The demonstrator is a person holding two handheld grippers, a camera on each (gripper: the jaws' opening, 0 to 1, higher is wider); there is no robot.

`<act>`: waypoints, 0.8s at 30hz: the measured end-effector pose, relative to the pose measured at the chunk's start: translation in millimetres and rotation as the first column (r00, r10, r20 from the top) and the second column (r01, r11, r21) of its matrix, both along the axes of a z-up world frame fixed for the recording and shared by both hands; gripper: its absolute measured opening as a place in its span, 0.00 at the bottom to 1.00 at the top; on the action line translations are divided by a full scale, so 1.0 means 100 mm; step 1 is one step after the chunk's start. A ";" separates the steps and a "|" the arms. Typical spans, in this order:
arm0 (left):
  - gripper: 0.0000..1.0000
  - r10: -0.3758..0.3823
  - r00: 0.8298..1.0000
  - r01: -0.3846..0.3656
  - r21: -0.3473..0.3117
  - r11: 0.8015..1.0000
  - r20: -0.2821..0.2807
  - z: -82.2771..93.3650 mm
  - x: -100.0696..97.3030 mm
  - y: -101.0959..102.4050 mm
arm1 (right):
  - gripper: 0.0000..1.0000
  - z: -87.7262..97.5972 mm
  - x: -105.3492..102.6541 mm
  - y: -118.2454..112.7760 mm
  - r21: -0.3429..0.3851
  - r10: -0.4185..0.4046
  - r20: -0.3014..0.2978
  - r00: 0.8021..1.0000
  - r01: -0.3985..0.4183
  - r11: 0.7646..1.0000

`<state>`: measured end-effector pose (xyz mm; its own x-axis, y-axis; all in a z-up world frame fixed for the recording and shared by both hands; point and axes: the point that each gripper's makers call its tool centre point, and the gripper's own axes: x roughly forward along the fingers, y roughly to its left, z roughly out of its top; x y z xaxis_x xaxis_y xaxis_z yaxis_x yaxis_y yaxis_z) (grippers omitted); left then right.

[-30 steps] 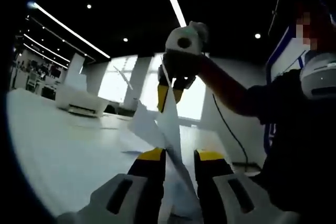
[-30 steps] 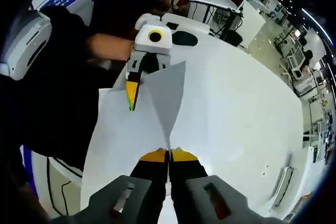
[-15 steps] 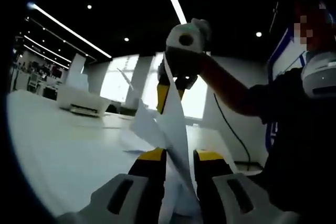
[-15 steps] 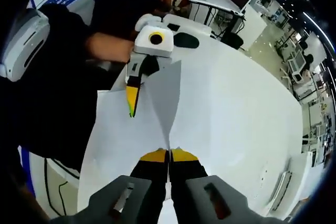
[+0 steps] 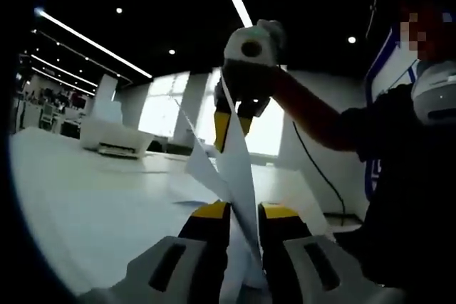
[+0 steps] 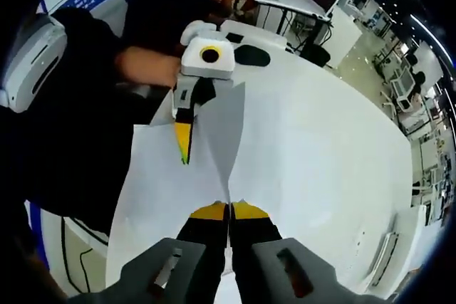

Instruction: Organize the stack of printing papers by aligning and flattening the scattered papers on the table

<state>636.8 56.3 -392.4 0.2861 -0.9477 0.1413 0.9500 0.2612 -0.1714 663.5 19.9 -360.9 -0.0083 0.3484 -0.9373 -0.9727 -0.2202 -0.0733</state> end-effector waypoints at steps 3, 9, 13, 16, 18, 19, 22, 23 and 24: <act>0.08 0.024 0.999 -0.024 0.027 0.999 0.023 -0.03 0.02 0.00 | 0.00 -0.01 -0.01 0.00 -0.003 0.010 0.008 1.000 -0.010 1.000; 0.06 0.064 0.997 -0.066 0.048 0.997 0.047 -0.06 0.06 0.00 | 0.00 -0.01 -0.01 0.00 0.002 0.035 0.037 0.999 -0.035 0.999; 0.06 0.080 0.996 -0.083 0.051 0.995 0.048 -0.05 0.07 0.00 | 0.00 0.01 -0.01 0.00 0.022 0.041 0.050 0.998 -0.042 0.999; 0.05 0.092 0.995 -0.094 0.058 0.994 0.049 -0.06 0.08 0.02 | 0.00 0.07 0.02 -0.01 0.051 0.036 0.085 0.996 -0.041 0.998; 0.05 0.095 0.994 -0.098 0.060 0.993 0.052 -0.06 0.06 0.01 | 0.00 0.12 0.04 -0.02 0.069 0.031 0.098 0.995 -0.038 0.997; 0.05 0.097 0.994 -0.101 0.062 0.993 0.055 -0.06 0.06 0.00 | 0.00 0.14 0.05 -0.03 0.077 0.024 0.100 0.995 -0.032 0.996; 0.05 0.104 0.993 -0.107 0.059 0.993 0.051 -0.05 0.07 0.02 | 0.00 0.19 0.08 -0.07 0.098 0.014 0.118 0.993 -0.026 0.995; 0.05 0.106 0.993 -0.109 0.058 0.992 0.048 -0.05 0.08 0.02 | 0.00 0.22 0.09 -0.08 0.108 0.010 0.127 0.992 -0.024 0.994; 0.05 0.108 0.993 -0.110 0.058 0.992 0.046 -0.05 0.08 0.02 | 0.00 0.25 0.10 -0.10 0.115 0.004 0.133 0.991 -0.020 0.993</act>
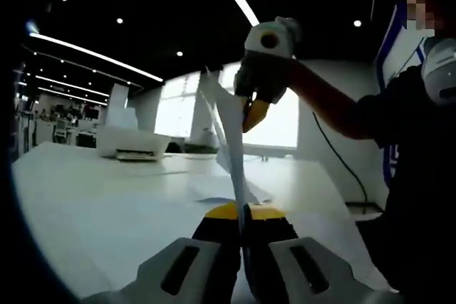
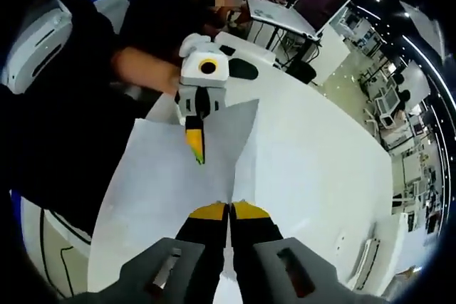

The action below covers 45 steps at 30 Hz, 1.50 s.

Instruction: Organize the stack of printing papers by aligning and flattening the scattered papers on the table

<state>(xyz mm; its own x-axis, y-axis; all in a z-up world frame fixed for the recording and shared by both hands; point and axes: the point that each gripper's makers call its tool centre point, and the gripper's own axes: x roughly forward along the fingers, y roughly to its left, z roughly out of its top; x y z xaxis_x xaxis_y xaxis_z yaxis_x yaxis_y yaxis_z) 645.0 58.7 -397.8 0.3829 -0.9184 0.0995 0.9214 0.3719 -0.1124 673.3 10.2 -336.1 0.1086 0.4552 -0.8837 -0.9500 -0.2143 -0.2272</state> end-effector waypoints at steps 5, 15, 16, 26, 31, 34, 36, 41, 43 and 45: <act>0.05 0.001 1.000 -0.001 -0.001 1.000 -0.006 0.00 -0.01 0.00 | 0.00 0.16 0.10 -0.08 0.047 -0.041 0.063 0.997 0.038 0.998; 0.06 0.009 1.000 -0.009 -0.018 1.000 -0.021 0.00 0.03 0.03 | 0.00 0.40 0.23 -0.11 0.177 -0.113 0.125 0.986 0.090 0.980; 0.06 0.011 1.000 -0.011 -0.022 1.000 -0.025 0.00 0.06 0.06 | 0.00 0.40 0.22 -0.11 0.188 -0.117 0.128 0.985 0.092 0.978; 0.06 0.023 0.999 -0.025 -0.044 0.999 -0.040 0.01 0.12 0.09 | 0.00 0.40 0.26 -0.24 0.296 -0.197 0.147 0.969 0.147 0.944; 0.06 0.029 0.999 -0.032 -0.054 0.998 -0.044 0.01 0.15 0.11 | 0.00 0.42 0.30 -0.37 0.344 -0.236 0.147 0.961 0.174 0.923; 0.06 0.030 0.999 -0.033 -0.056 0.998 -0.045 0.02 0.13 0.09 | 0.00 0.39 0.33 -0.43 0.358 -0.256 0.140 0.956 0.192 0.914; 0.06 0.031 0.998 -0.033 -0.058 0.998 -0.047 0.02 0.12 0.09 | 0.00 0.36 0.34 -0.49 0.372 -0.275 0.135 0.952 0.209 0.904; 0.06 0.035 0.998 -0.038 -0.059 0.998 -0.052 0.01 0.13 0.09 | 0.00 0.34 0.35 -0.58 0.437 -0.318 0.113 0.941 0.241 0.867; 0.06 0.038 0.998 -0.042 -0.062 0.997 -0.054 0.01 0.14 0.10 | 0.00 0.29 0.37 -0.65 0.459 -0.340 0.102 0.935 0.259 0.850; 0.06 0.043 0.998 -0.046 -0.066 0.997 -0.056 0.02 0.15 0.11 | 0.01 0.26 0.37 -0.68 0.474 -0.354 0.092 0.931 0.272 0.837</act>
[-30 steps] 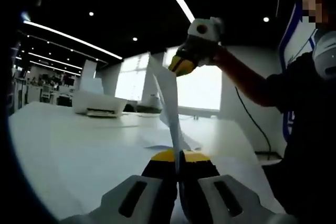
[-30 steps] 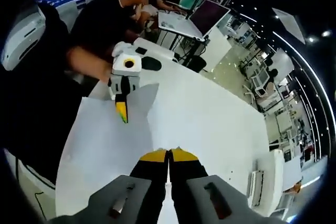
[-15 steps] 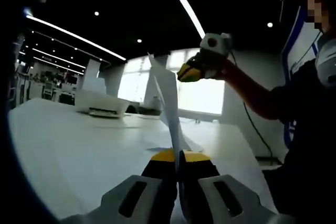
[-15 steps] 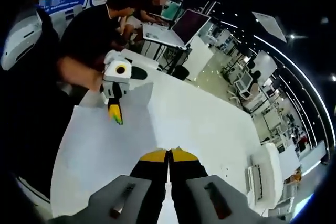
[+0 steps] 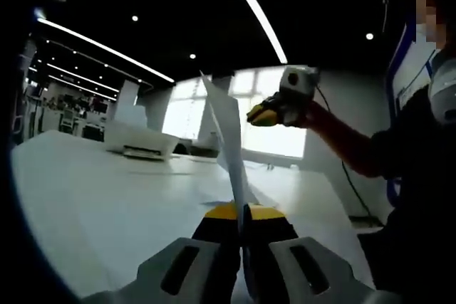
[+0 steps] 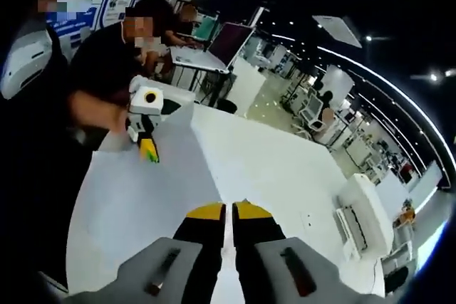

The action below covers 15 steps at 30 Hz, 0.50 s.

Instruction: Organize the stack of printing papers by aligning and flattening the scattered papers on the table

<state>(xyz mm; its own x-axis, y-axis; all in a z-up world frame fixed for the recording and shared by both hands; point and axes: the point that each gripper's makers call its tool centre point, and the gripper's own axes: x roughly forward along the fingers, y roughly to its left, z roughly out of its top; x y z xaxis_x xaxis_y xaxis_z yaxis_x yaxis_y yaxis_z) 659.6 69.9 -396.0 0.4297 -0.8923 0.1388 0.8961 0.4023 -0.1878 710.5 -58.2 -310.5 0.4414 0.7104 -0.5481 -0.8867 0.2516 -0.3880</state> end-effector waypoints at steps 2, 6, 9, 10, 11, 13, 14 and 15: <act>0.06 0.004 1.000 -0.004 -0.005 1.000 -0.002 0.00 0.01 0.01 | 0.04 -0.04 -0.01 -0.06 0.022 -0.021 -0.006 1.000 0.021 1.000; 0.06 0.009 1.000 -0.009 -0.010 1.000 -0.006 0.01 0.01 0.02 | 0.05 -0.08 -0.03 -0.13 0.086 -0.044 -0.023 0.999 0.046 0.995; 0.06 0.010 1.000 -0.010 -0.015 1.000 -0.010 0.01 0.00 0.02 | 0.05 -0.14 -0.06 -0.17 0.096 -0.060 -0.023 0.998 0.062 0.993; 0.06 0.010 1.000 -0.010 -0.017 1.000 -0.011 0.01 0.00 0.02 | 0.05 -0.15 -0.07 -0.18 0.100 -0.064 -0.027 0.998 0.067 0.993; 0.06 0.011 1.000 -0.011 -0.018 1.000 -0.012 0.01 0.00 0.02 | 0.05 -0.15 -0.08 -0.19 0.112 -0.072 -0.031 0.997 0.075 0.991; 0.06 0.011 1.000 -0.011 -0.020 1.000 -0.013 0.02 -0.01 0.02 | 0.05 -0.16 -0.09 -0.20 0.130 -0.084 -0.033 0.996 0.087 0.988; 0.06 0.011 1.000 -0.011 -0.021 1.000 -0.014 0.02 -0.01 0.02 | 0.05 -0.17 -0.09 -0.21 0.138 -0.090 -0.036 0.995 0.094 0.986; 0.06 0.011 1.000 -0.011 -0.022 1.000 -0.014 0.02 -0.01 0.02 | 0.05 -0.18 -0.10 -0.22 0.146 -0.097 -0.038 0.995 0.102 0.984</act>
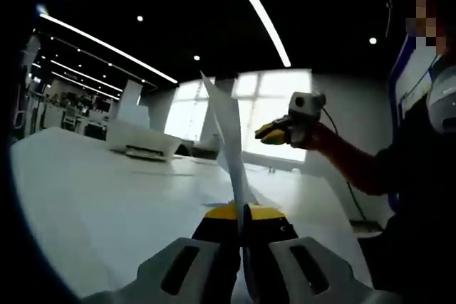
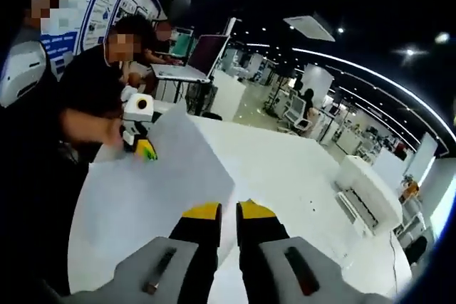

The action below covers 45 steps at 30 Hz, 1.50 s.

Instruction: Organize the stack of printing papers by aligning and flattening the scattered papers on the table

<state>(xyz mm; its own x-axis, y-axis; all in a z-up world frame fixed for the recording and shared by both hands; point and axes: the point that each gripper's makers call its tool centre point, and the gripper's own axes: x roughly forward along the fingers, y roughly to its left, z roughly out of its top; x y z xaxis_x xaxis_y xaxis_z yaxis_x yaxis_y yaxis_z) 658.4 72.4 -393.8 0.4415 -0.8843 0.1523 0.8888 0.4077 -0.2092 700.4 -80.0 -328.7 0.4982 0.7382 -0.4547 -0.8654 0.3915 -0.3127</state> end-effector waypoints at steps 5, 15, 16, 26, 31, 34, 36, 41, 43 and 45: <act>0.06 0.000 1.000 0.000 -0.002 1.000 -0.001 0.01 -0.03 -0.01 | 0.07 -0.02 -0.03 -0.06 0.037 -0.020 0.006 1.000 0.019 0.999; 0.06 0.003 1.000 -0.003 -0.002 1.000 -0.011 0.00 -0.05 -0.02 | 0.15 -0.06 -0.01 -0.22 0.110 -0.106 0.013 0.994 0.104 0.988; 0.06 0.003 1.000 -0.003 -0.002 1.000 -0.012 0.00 -0.05 -0.02 | 0.15 -0.08 -0.02 -0.24 0.115 -0.113 0.011 0.994 0.111 0.987; 0.06 0.006 1.000 -0.006 -0.002 1.000 -0.014 0.00 -0.03 -0.02 | 0.19 -0.16 0.05 -0.43 0.206 -0.207 -0.021 0.978 0.207 0.956; 0.06 0.015 1.000 -0.015 -0.008 1.000 -0.010 0.02 -0.03 0.00 | 0.21 -0.23 0.01 -0.50 0.219 -0.231 -0.029 0.972 0.232 0.948; 0.06 0.015 1.000 -0.015 -0.009 1.000 -0.011 0.02 0.00 0.00 | 0.23 -0.26 -0.01 -0.57 0.224 -0.249 -0.034 0.968 0.250 0.942; 0.06 0.015 1.000 -0.015 -0.009 1.000 -0.012 0.02 0.01 0.01 | 0.25 -0.25 0.00 -0.61 0.237 -0.269 -0.032 0.963 0.269 0.934; 0.06 0.014 1.000 -0.015 -0.010 1.000 -0.016 0.02 0.02 0.01 | 0.30 -0.26 0.00 -0.80 0.264 -0.326 -0.037 0.945 0.324 0.908; 0.06 0.014 1.000 -0.014 -0.012 1.000 -0.017 0.02 0.02 0.01 | 0.33 -0.28 0.02 -0.87 0.270 -0.350 -0.045 0.936 0.349 0.898; 0.06 0.014 1.000 -0.015 -0.015 1.000 -0.018 0.02 0.02 0.01 | 0.35 -0.31 0.03 -0.92 0.269 -0.366 -0.053 0.929 0.366 0.891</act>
